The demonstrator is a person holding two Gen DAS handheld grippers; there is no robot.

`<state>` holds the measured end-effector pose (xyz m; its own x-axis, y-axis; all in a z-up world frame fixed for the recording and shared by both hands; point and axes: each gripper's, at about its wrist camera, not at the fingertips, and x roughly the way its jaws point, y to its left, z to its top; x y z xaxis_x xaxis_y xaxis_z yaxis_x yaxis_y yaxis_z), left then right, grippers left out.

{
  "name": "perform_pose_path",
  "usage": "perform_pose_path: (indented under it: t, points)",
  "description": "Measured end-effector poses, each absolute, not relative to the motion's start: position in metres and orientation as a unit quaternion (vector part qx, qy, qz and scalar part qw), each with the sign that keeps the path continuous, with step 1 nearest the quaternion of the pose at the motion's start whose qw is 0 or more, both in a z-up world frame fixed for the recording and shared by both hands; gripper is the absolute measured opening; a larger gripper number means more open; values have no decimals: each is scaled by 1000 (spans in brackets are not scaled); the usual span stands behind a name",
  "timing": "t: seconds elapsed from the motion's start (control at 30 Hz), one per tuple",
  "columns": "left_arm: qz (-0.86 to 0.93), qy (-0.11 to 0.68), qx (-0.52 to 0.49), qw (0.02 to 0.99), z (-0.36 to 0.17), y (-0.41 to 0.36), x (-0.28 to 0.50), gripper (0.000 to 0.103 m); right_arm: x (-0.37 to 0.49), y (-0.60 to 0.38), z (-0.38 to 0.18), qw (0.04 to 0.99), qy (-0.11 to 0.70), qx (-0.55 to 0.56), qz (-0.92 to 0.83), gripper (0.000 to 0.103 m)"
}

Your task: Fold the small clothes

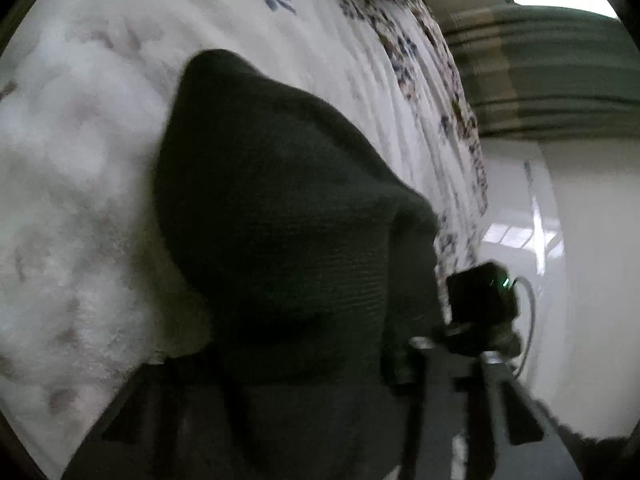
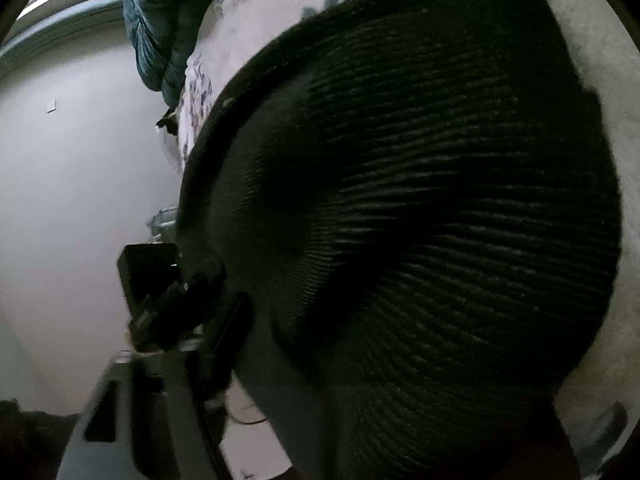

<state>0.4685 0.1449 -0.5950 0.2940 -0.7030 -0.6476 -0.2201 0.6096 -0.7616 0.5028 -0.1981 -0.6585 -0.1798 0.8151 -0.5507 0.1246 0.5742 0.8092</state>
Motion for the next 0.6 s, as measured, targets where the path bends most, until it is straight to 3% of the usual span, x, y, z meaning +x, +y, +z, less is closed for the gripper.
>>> perform_pose_path:
  t: [0.1,0.33,0.6]
  points:
    - [-181,571,-400,693,-583,146,474,34,497,-204,-650,566,683,346,305,23]
    - [-225,571,-355,705,-546,127,520,32,515,-226,-606,606,648,361,287,22]
    - [-283,564,-317,708,-520,84,652,32,624,-272,-562,658,605,375,246,22]
